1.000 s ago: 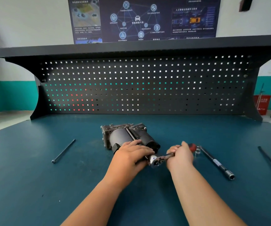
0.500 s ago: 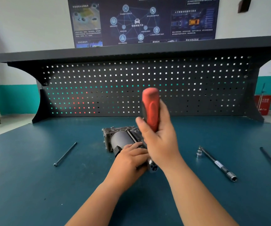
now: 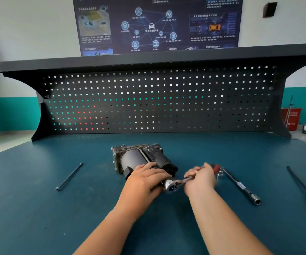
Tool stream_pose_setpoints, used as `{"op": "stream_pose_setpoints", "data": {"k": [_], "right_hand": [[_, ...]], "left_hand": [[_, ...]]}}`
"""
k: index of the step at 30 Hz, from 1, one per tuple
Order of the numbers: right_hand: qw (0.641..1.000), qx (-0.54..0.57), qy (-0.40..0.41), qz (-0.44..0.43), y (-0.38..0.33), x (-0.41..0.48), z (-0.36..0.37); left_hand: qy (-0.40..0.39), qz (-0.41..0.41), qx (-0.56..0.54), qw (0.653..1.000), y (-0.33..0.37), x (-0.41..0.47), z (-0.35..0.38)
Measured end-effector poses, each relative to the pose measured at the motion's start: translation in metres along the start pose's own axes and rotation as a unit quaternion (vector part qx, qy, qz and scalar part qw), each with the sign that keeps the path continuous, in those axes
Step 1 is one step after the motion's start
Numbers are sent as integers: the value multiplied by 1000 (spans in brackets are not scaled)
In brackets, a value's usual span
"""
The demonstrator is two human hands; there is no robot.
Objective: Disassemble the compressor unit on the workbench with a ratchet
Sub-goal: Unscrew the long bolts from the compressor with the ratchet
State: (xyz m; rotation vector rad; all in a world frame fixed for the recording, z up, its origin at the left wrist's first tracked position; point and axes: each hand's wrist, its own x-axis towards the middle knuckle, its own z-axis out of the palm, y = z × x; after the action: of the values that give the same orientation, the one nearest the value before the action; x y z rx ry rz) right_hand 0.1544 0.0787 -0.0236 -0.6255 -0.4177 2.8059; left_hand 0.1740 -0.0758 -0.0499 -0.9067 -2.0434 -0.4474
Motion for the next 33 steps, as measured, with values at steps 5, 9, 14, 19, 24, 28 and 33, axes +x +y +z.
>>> {"op": "stream_pose_setpoints", "data": {"k": [5, 9, 14, 19, 24, 28, 33], "right_hand": [[990, -67, -87, -88, -4, -7, 19], [898, -204, -329, -211, -3, -37, 32], [739, -361, -486, -296, 14, -61, 30], [774, -332, -435, -319, 18, -60, 30], [969, -117, -167, -137, -5, -25, 25], [999, 3, -29, 14, -4, -6, 4], [997, -31, -58, -31, -2, -5, 14]], "left_hand": [[12, 5, -13, 1000, -3, -2, 0], [17, 39, -5, 999, -5, -1, 0], [8, 44, -16, 999, -6, -1, -3], [2, 25, -4, 1000, -4, -1, -2], [4, 7, -9, 1000, -1, -1, -2], [-3, 1, 3, 1000, 0, 0, -2], [10, 0, -4, 1000, -2, -1, -1]]}}
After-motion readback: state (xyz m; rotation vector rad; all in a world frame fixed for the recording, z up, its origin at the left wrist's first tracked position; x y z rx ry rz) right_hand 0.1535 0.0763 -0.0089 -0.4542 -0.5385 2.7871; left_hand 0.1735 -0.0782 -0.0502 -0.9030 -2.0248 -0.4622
